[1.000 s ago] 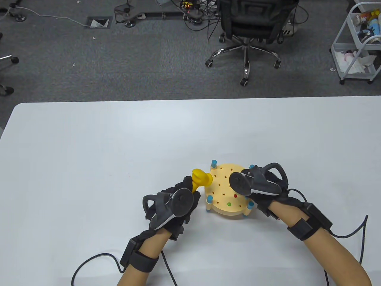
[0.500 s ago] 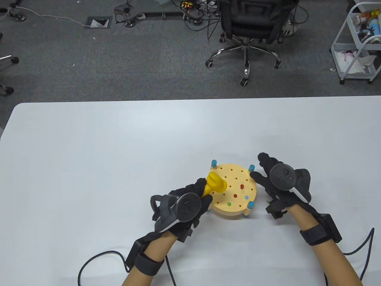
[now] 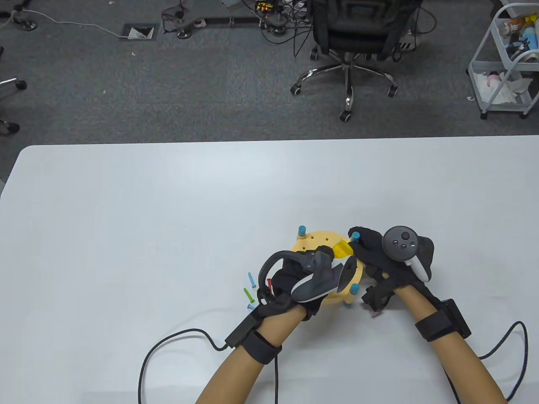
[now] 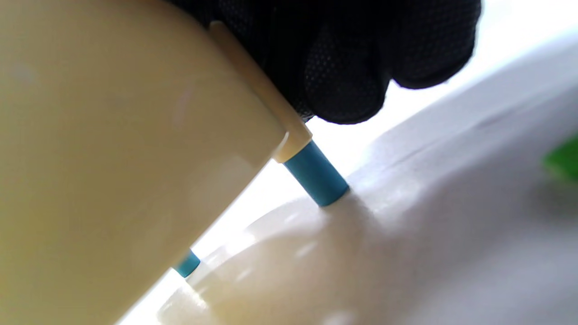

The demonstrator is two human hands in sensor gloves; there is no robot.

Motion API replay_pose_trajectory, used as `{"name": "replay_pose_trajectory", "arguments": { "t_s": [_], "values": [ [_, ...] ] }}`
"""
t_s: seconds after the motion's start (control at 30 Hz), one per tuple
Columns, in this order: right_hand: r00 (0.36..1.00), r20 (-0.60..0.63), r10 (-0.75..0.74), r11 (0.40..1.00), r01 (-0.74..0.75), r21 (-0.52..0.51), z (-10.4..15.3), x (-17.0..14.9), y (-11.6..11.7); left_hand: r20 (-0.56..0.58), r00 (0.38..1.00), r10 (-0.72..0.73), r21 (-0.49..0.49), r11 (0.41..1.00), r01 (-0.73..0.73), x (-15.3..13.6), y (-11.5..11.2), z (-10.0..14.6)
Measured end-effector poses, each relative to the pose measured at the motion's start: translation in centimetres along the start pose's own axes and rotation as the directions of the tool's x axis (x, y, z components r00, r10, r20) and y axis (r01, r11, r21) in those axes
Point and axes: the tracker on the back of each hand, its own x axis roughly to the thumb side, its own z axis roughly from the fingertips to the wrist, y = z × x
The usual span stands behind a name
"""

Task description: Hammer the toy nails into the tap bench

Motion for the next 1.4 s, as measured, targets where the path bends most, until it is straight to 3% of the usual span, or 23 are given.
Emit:
{"name": "replay_pose_trajectory", "arguments": {
  "t_s": [0.03,0.07,0.1,0.13,0.17,0.23,0.3,0.43,0.57,0.63,0.67,0.7,0.73,0.77,0.87,1.03,1.23,1.33,1.4],
  "values": [
    [1.000,0.000,0.001,1.000,-0.001,0.000,0.0,0.0,0.0,-0.006,0.998,0.058,0.072,0.996,-0.058,0.0,0.2,0.1],
    [1.000,0.001,0.003,1.000,-0.003,-0.001,0.0,0.0,0.0,0.010,0.995,0.104,0.074,0.992,-0.104,0.1,0.1,0.1],
    [1.000,0.001,0.006,1.000,-0.006,-0.002,0.0,0.0,0.0,0.056,0.994,0.094,-0.094,0.992,-0.088,0.7,-0.9,-0.4],
    [1.000,0.002,0.007,1.000,-0.007,-0.003,0.0,0.0,0.1,0.036,0.998,-0.043,-0.312,0.949,0.052,1.2,-1.7,-0.8],
    [1.000,0.002,0.009,1.000,-0.009,-0.002,0.0,0.0,0.1,0.059,0.989,-0.136,-0.234,0.961,0.146,1.3,-1.2,-0.4],
    [1.000,0.002,0.009,1.000,-0.009,-0.001,0.0,0.0,0.1,0.004,0.996,-0.091,0.021,0.996,0.091,1.0,-0.4,0.1],
    [1.000,0.001,0.009,1.000,-0.009,-0.001,0.0,0.0,0.1,0.010,0.999,0.052,0.067,0.996,-0.053,0.1,0.7,0.8],
    [1.000,0.012,0.006,0.999,-0.006,0.038,-0.2,-0.2,-0.3,0.000,0.950,0.311,0.093,0.946,-0.310,-3.4,2.2,3.0],
    [0.998,-0.013,-0.057,0.998,0.057,0.017,-0.2,-1.4,-2.2,-0.035,0.897,0.442,0.111,0.893,-0.436,-7.5,1.7,5.8],
    [0.999,0.008,0.054,0.997,-0.054,0.061,-0.3,-1.8,-2.3,-0.082,0.891,0.447,0.082,0.894,-0.441,-9.6,1.0,7.1],
    [0.980,0.043,0.194,0.974,-0.198,0.112,-0.3,-2.0,-1.9,-0.103,0.889,0.445,0.081,0.895,-0.439,-10.6,0.4,7.7],
    [0.932,0.084,0.353,0.920,-0.362,0.151,-0.4,-2.2,-0.9,-0.133,0.885,0.446,0.088,0.895,-0.437,-11.9,-0.4,8.4],
    [0.901,0.108,0.420,0.883,-0.433,0.182,-0.5,-2.1,-0.4,-0.162,0.879,0.449,0.087,0.894,-0.440,-12.6,-0.9,8.8],
    [0.867,0.127,0.481,0.815,-0.496,0.301,-0.7,-2.4,0.6,-0.199,0.866,0.459,0.076,0.888,-0.453,-13.7,-1.8,9.2],
    [0.864,0.140,0.484,0.818,-0.504,0.278,-0.5,-1.3,1.2,-0.272,0.809,0.521,0.030,0.845,-0.534,-16.0,-3.7,10.0],
    [0.834,0.145,0.533,0.795,-0.552,0.250,-0.3,-1.2,1.0,-0.312,0.742,0.593,0.032,0.787,-0.616,-17.3,-4.6,10.3],
    [0.773,0.158,0.614,0.745,-0.634,0.210,0.2,-1.1,1.0,-0.289,0.800,0.526,0.018,0.838,-0.545,-16.4,-4.3,10.3],
    [0.713,0.195,0.674,0.687,-0.701,0.190,0.7,-0.9,1.3,-0.274,0.804,0.528,0.033,0.841,-0.541,-16.2,-4.1,10.4],
    [0.714,0.218,0.665,0.682,-0.700,0.213,0.8,-0.9,1.6,-0.267,0.802,0.534,0.041,0.838,-0.544,-16.1,-4.0,10.4]
  ]
}}
